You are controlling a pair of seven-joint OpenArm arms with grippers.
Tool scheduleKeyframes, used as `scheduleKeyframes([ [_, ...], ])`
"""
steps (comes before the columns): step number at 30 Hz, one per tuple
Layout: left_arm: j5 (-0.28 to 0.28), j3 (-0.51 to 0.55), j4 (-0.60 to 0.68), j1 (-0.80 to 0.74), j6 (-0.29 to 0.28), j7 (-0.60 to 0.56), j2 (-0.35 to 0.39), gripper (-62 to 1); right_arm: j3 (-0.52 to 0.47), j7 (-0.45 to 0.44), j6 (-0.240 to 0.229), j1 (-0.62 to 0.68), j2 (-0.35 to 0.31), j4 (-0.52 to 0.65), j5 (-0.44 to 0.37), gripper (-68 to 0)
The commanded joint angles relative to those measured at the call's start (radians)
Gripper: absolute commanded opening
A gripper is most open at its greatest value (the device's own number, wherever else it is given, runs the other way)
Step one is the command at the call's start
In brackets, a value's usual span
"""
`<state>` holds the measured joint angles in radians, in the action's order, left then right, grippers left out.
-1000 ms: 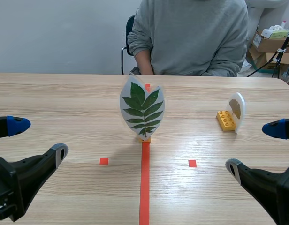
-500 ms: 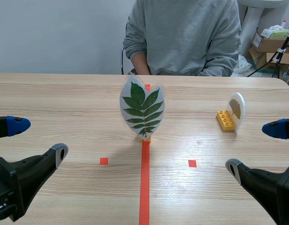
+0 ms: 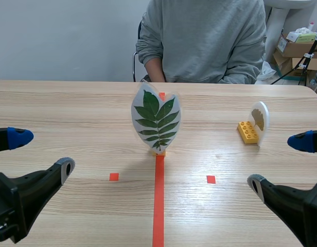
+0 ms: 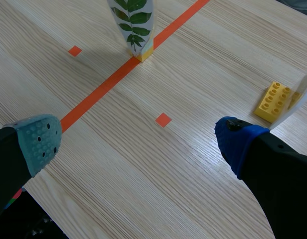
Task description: Do the leaf sorting experiment
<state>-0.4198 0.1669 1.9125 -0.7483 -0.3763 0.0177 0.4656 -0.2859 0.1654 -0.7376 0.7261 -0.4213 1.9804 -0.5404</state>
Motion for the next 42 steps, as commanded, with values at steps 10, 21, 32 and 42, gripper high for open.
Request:
scheduleKeyframes([
  [10, -0.006, -0.001, 0.013, 0.003, -0.003, 0.010, -0.006, -3.7, 0.003, -0.018, -0.008, -0.011, -0.002, -0.003, -0.014, -3.7],
  [21, 0.037, -0.008, -0.002, 0.100, -0.022, 0.087, -0.005, -3.7, 0.003, -0.018, -0.008, -0.011, -0.002, -0.003, -0.014, -3.7],
  [32, 0.105, -0.229, -0.341, 0.516, -0.121, 0.104, 0.046, -3.7, 0.003, -0.014, -0.008, -0.011, -0.002, -0.003, -0.014, -3.7],
  [42, 0.148, -0.529, -0.750, 0.937, -0.121, 0.061, -0.008, -3.7, 0.003, -0.014, -0.008, -0.011, -0.002, -0.003, -0.014, -3.7],
])
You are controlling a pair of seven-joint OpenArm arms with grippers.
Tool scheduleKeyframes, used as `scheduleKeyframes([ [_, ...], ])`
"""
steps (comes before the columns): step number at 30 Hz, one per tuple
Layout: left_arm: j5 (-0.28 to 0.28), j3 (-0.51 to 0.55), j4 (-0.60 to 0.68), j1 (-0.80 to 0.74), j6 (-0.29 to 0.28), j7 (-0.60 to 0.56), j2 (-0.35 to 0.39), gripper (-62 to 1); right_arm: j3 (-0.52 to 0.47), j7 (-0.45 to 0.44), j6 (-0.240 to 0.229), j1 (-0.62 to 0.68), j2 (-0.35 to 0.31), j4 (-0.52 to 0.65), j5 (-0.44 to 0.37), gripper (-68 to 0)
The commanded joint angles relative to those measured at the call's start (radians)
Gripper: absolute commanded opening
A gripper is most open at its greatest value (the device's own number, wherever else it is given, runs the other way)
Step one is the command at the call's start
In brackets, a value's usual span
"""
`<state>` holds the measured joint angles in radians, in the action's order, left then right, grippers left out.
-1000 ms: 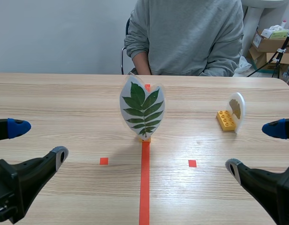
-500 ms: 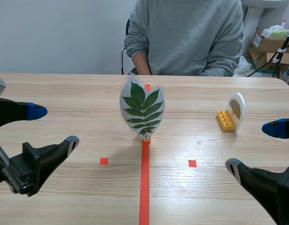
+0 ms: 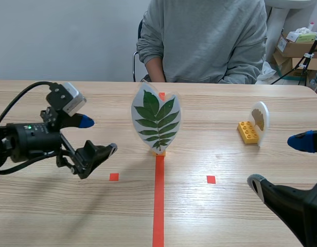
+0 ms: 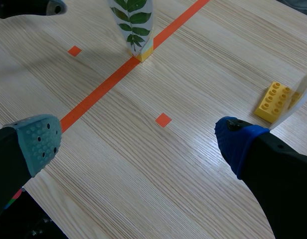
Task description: Do the leaf sorting experiment
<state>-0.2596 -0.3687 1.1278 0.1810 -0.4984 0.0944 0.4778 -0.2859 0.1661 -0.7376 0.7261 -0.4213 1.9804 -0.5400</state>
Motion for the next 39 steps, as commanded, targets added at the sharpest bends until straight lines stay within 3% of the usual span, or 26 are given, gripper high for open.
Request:
scheduleKeyframes([
  [1, -0.012, -0.017, 0.006, 0.037, 0.001, -0.016, -0.035, -3.7, 0.003, -0.014, -0.008, -0.011, -0.002, -0.003, -0.014, -3.7],
  [8, -0.012, -0.139, -0.122, 0.155, 0.001, -0.019, -0.148, -3.7, 0.003, -0.014, -0.008, -0.011, -0.002, -0.003, -0.014, -3.7],
  [14, 0.016, -0.171, -0.153, 0.174, 0.005, -0.019, -0.230, -3.7, 0.003, -0.014, -0.008, -0.011, -0.002, -0.003, -0.014, -3.7],
  [24, 0.018, -0.171, -0.166, 0.174, 0.017, -0.023, -0.266, -5.5, 0.003, -0.014, -0.008, -0.011, -0.002, -0.003, -0.014, -3.7],
  [29, 0.018, -0.171, -0.166, 0.174, 0.017, -0.023, -0.266, -22.5, 0.003, -0.014, -0.008, -0.011, -0.002, -0.003, -0.014, -3.7],
  [39, 0.017, -0.171, -0.166, 0.174, 0.016, -0.048, -0.266, -49.3, 0.003, -0.014, -0.008, -0.011, -0.002, -0.003, -0.014, -3.7],
])
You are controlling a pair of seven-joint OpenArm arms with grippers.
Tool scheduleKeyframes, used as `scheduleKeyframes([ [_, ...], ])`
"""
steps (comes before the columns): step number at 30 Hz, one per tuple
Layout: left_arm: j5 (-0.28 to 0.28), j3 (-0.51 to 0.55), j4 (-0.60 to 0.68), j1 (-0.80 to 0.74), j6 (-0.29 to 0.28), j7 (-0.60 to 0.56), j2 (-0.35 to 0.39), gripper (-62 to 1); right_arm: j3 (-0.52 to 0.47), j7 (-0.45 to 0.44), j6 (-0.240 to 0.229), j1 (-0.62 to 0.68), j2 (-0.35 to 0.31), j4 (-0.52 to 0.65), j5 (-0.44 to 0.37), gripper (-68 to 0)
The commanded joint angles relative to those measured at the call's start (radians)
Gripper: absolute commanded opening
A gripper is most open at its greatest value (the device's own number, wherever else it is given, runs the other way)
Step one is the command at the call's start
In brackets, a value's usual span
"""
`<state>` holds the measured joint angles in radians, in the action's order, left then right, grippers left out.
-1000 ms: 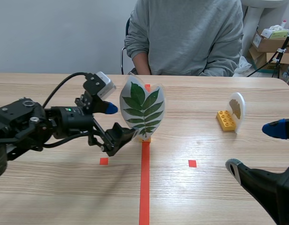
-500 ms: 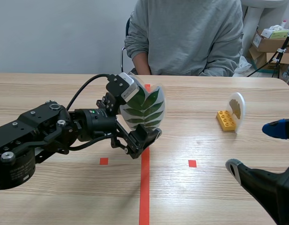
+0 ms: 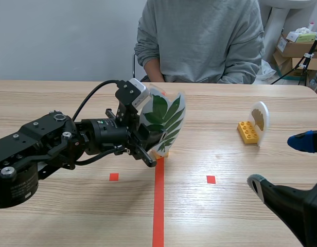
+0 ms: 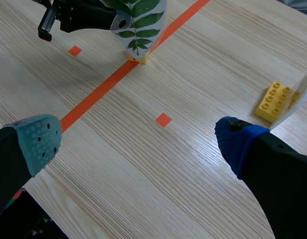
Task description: Do the leaf sorting experiment
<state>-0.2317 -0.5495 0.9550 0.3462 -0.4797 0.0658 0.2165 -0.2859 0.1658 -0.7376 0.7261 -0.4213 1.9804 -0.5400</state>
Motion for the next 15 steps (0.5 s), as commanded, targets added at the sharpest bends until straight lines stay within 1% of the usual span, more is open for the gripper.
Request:
scheduleKeyframes([
  [1, -0.011, 0.010, 0.007, 0.009, -0.003, -0.021, -0.005, -50.9, 0.003, -0.014, -0.008, -0.011, -0.002, -0.003, -0.014, -3.7],
  [5, -0.011, 0.010, 0.007, 0.008, -0.003, -0.021, -0.005, -57.1, 0.003, -0.014, -0.008, -0.011, -0.002, -0.003, -0.014, -3.7],
  [12, -0.011, 0.011, 0.007, 0.006, -0.003, -0.026, -0.004, -57.1, 0.003, -0.014, -0.008, -0.011, -0.002, -0.003, -0.014, -3.7],
  [15, -0.032, 0.019, 0.007, 0.005, -0.006, -0.048, 0.013, -57.1, 0.003, -0.014, -0.008, -0.011, -0.002, -0.003, -0.014, -3.7],
])
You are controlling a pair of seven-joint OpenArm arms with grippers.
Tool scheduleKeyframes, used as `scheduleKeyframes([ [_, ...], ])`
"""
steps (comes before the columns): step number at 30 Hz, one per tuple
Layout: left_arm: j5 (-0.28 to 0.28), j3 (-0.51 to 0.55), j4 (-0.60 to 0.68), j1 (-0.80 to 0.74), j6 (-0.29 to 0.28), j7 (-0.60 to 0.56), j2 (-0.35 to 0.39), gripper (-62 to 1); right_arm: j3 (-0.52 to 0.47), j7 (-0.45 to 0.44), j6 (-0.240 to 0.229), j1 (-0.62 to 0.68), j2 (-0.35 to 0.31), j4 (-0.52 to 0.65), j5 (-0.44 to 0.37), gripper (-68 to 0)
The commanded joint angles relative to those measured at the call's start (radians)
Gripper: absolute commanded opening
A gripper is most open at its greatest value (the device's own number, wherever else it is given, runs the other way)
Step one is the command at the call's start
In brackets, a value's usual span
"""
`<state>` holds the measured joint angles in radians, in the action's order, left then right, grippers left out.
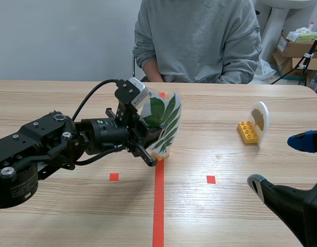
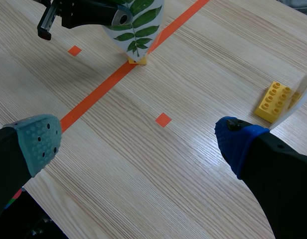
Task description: Do the leaf sorting experiment
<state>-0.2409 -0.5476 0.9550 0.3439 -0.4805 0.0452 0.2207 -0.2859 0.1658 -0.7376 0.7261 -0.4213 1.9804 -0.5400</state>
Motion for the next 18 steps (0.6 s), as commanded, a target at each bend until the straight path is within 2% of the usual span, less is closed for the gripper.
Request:
scheduleKeyframes([
  [1, -0.047, 0.027, 0.007, 0.007, -0.006, -0.034, 0.019, -57.1, 0.003, -0.014, -0.008, -0.011, -0.002, -0.003, -0.014, -3.7],
  [5, -0.139, 0.120, 0.008, -0.006, -0.046, -0.056, 0.067, -57.1, 0.003, -0.014, -0.008, -0.011, -0.002, -0.003, -0.014, -3.7],
  [8, -0.182, 0.230, 0.008, -0.027, -0.097, -0.056, 0.097, -57.1, 0.003, -0.014, -0.008, -0.011, -0.002, -0.003, -0.014, -3.7],
  [12, -0.225, 0.376, 0.008, -0.058, -0.109, -0.056, 0.131, -57.1, 0.003, -0.014, -0.008, -0.011, -0.002, -0.003, -0.014, -3.7],
  [15, -0.227, 0.464, 0.005, -0.068, -0.073, -0.055, 0.150, -57.1, 0.003, -0.014, -0.008, -0.011, -0.002, -0.003, -0.014, -3.7],
  [18, -0.223, 0.508, -0.011, -0.062, 0.018, -0.057, 0.168, -57.1, 0.003, -0.014, -0.008, -0.011, -0.002, -0.003, -0.014, -3.7],
])
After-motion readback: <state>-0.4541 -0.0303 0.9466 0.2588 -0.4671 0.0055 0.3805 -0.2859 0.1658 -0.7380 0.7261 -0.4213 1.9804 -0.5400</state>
